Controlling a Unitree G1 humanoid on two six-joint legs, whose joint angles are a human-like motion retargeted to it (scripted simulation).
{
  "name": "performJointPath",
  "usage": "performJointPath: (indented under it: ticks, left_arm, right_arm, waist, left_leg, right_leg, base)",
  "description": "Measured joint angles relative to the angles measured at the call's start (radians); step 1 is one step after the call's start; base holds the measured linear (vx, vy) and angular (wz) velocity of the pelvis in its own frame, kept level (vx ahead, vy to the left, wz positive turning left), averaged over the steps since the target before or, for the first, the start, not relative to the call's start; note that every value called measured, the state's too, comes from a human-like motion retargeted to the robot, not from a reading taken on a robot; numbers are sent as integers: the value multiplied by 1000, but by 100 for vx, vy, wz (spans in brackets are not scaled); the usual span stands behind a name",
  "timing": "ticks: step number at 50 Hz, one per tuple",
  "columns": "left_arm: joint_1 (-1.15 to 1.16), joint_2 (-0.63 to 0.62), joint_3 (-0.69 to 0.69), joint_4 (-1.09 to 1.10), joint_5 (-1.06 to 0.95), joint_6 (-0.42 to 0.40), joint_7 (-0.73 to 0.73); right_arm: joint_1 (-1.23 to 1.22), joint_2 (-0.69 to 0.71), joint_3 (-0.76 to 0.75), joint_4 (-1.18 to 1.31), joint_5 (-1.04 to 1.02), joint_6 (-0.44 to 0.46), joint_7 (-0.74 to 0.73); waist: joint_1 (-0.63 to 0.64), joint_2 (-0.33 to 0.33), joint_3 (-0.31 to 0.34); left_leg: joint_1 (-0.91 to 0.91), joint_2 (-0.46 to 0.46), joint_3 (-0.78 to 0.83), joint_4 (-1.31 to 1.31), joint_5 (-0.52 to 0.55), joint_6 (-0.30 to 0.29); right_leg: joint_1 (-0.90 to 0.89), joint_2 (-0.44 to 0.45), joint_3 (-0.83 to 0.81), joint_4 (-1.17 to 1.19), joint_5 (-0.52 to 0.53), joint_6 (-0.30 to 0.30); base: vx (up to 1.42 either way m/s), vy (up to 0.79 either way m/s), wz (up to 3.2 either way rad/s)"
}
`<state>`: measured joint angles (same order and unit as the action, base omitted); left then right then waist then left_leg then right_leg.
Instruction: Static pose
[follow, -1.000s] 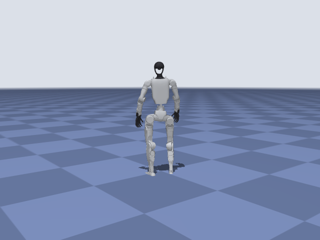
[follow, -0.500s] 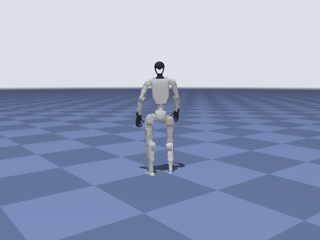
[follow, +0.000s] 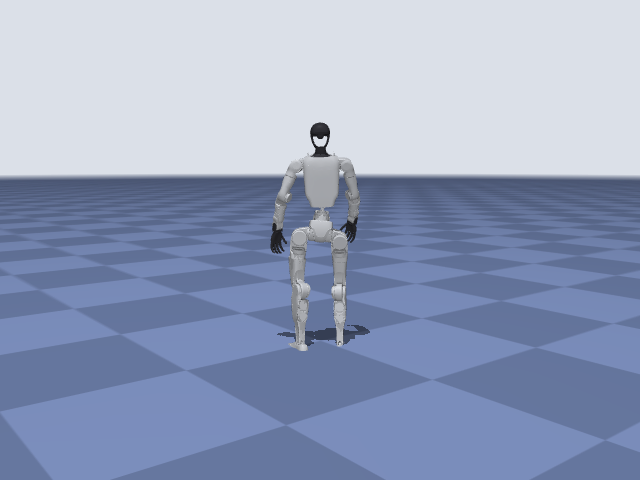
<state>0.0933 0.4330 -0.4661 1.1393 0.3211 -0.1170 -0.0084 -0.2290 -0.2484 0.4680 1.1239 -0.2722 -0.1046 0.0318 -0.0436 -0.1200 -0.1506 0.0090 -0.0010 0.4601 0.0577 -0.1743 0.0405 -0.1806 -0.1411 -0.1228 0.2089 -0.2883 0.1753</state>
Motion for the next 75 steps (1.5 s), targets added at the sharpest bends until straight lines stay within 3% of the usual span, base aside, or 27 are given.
performJointPath:
  ticks: [38, 60, 68, 75]
  left_arm:
    - [-11, -14, -50, 34, 20, 8, 1]
    - [-35, -36, -74, 44, 14, 21, -17]
    - [-23, -11, -116, -11, 46, 22, -45]
    - [-9, 16, -162, -73, 67, 22, -68]
  right_arm:
    - [-39, 3, 41, 16, -1, -3, 8]
    - [16, 2, 121, 20, 5, -3, 101]
    - [-13, -27, 226, -229, 61, -39, 211]
    - [-133, -138, 326, -796, 305, -74, 310]
  waist:
    - [24, 24, -14]
    - [60, 27, -7]
    - [78, 17, -17]
    - [73, 9, -26]
  left_leg:
    - [0, 3, 16, -29, 24, 4]
    - [15, -6, 14, -65, 36, 10]
    - [21, -10, 16, -88, 46, 8]
    - [25, -15, 15, -110, 56, 3]
  right_leg:
    - [21, 25, 25, -115, 67, 12]
    - [39, 29, 31, -160, 95, 6]
    - [51, 31, 28, -193, 116, 3]
    - [68, 31, 17, -236, 145, 8]
  base:
    - [0, 0, 0]
    - [0, 0, 0]
    - [0, 0, 0]
    - [0, 0, 0]
